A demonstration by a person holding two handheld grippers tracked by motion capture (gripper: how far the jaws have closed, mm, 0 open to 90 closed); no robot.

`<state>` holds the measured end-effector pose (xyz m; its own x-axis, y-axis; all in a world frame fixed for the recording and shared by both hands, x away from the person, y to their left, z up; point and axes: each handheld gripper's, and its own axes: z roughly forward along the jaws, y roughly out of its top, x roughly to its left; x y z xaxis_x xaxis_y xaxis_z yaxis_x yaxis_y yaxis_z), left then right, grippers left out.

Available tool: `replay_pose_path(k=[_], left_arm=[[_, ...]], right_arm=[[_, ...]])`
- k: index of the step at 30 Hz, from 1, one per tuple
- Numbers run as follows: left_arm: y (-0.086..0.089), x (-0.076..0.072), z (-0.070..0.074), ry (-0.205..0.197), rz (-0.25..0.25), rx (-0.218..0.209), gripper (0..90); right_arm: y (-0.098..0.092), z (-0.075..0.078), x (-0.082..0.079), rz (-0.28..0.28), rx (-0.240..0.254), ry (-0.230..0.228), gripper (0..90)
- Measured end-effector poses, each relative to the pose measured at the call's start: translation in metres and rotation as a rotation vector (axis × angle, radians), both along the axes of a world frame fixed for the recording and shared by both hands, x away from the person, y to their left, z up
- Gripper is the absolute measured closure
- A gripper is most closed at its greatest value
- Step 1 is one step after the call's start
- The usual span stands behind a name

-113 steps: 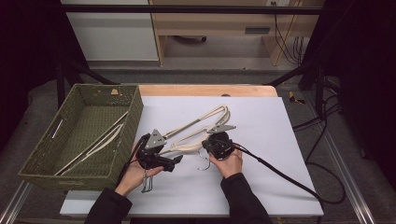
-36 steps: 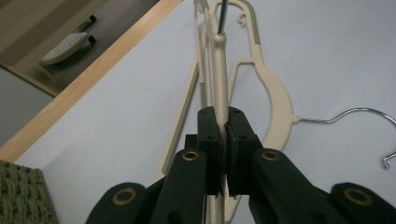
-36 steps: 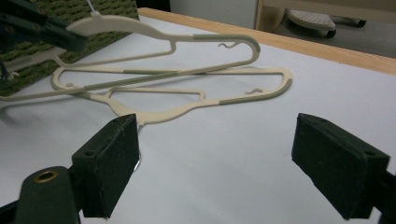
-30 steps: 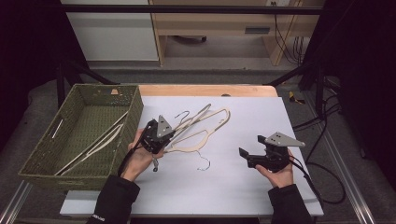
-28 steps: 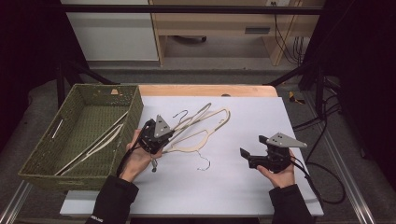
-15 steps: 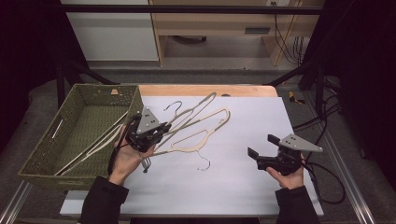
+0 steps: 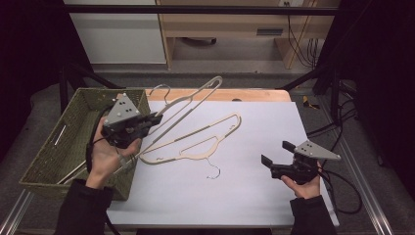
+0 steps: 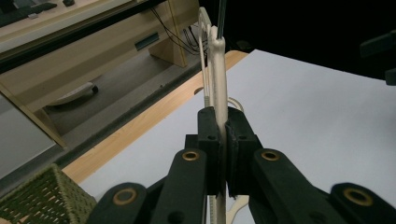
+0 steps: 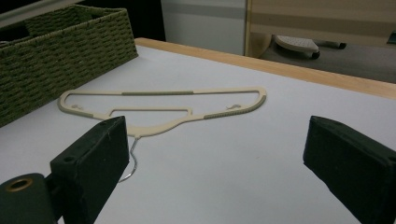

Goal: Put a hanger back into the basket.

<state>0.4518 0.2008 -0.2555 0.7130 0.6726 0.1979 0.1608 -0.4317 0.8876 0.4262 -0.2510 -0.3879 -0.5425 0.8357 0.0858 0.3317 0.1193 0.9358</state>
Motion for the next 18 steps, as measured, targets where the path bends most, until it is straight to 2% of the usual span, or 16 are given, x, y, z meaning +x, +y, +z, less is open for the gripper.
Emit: replay_pose_path(k=[2, 6, 7, 9, 10, 11, 18], left_arm=[[0.012, 0.002, 0.009, -0.004, 0.002, -0.007, 86.2], [0.024, 0.004, 0.015, -0.005, 0.015, 0.005, 86.2], [0.033, 0.006, 0.018, -0.005, 0.024, 0.002, 86.2], [0.038, 0.006, 0.02, -0.006, 0.033, 0.001, 86.2], [0.048, 0.007, 0.023, -0.013, 0.038, -0.006, 86.2], [0.048, 0.007, 0.023, -0.013, 0.038, -0.006, 86.2], [0.081, 0.006, 0.025, -0.023, 0.059, -0.017, 86.2]], right_arm=[[0.0, 0.0, 0.0, 0.001, 0.0, 0.0, 7.3], [0.0, 0.0, 0.0, 0.001, 0.0, 0.0, 7.3], [0.0, 0.0, 0.0, 0.001, -0.001, 0.005, 7.3], [0.001, -0.001, 0.0, 0.0, -0.003, 0.006, 7.2], [0.001, -0.001, 0.0, 0.001, -0.004, 0.006, 7.0], [0.001, -0.001, 0.0, 0.002, -0.003, 0.005, 7.0], [0.0, 0.002, -0.001, 0.002, 0.002, -0.004, 6.2]])
